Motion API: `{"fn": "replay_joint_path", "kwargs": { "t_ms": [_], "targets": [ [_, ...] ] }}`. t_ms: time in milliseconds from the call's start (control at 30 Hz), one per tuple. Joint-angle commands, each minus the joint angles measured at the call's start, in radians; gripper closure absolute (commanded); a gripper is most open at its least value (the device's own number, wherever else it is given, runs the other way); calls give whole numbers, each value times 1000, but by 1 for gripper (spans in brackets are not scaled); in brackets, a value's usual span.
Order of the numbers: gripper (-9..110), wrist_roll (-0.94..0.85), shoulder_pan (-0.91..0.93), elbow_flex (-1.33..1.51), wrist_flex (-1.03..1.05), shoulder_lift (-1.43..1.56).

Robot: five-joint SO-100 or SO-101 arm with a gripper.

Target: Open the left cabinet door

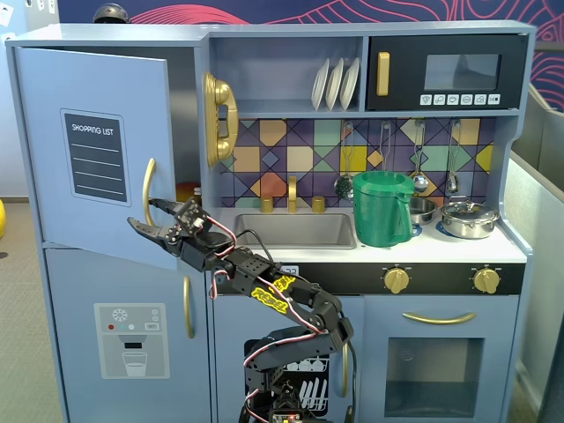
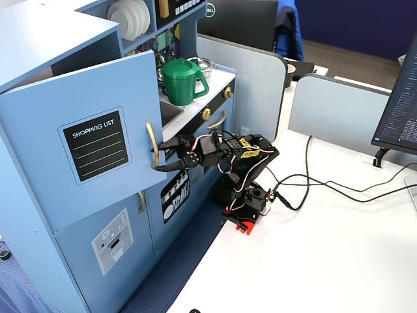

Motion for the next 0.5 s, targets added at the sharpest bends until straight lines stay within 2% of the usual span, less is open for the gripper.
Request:
{"fn": "replay_joint_path", "kwargs": {
  "t_ms": [0, 300, 467],
  "targets": [
    [87, -15, 9, 11, -8, 103],
    [88, -8, 69, 34, 71, 282],
    [88, 92, 215, -18, 176, 314]
  ]
}}
